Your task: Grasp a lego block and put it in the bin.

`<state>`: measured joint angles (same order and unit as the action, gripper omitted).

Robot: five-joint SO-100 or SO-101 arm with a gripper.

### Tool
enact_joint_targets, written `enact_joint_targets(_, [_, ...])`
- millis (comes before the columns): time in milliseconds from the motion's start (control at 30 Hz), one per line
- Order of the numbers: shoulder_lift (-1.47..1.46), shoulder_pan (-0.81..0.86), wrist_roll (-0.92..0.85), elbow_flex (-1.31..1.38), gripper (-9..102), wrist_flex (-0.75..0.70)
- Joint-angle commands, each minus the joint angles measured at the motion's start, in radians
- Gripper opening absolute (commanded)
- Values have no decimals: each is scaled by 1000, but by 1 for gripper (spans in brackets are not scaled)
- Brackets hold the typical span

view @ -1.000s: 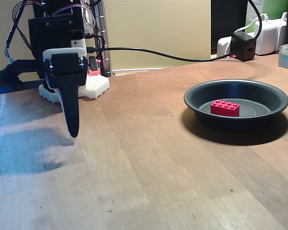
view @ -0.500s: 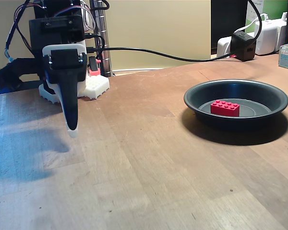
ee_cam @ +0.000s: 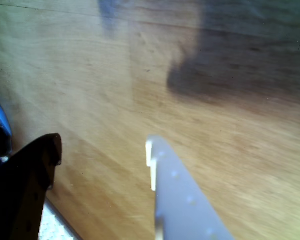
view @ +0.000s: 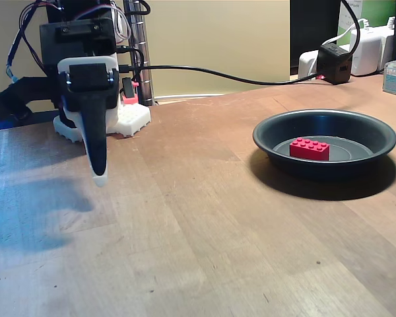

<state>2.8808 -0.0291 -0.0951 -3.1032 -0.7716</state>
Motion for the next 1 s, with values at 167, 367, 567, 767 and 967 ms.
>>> enact_joint_targets(167, [9,5,0,-51,4,-48])
enact_joint_targets(367, [9,5,8,-52,2,-107])
enact_joint_targets(567, [9,5,9,-52,2,-204])
enact_joint_targets(767, [9,5,11,-54,3,-239])
enact_joint_targets(967, [9,6,11,-54,2,-239])
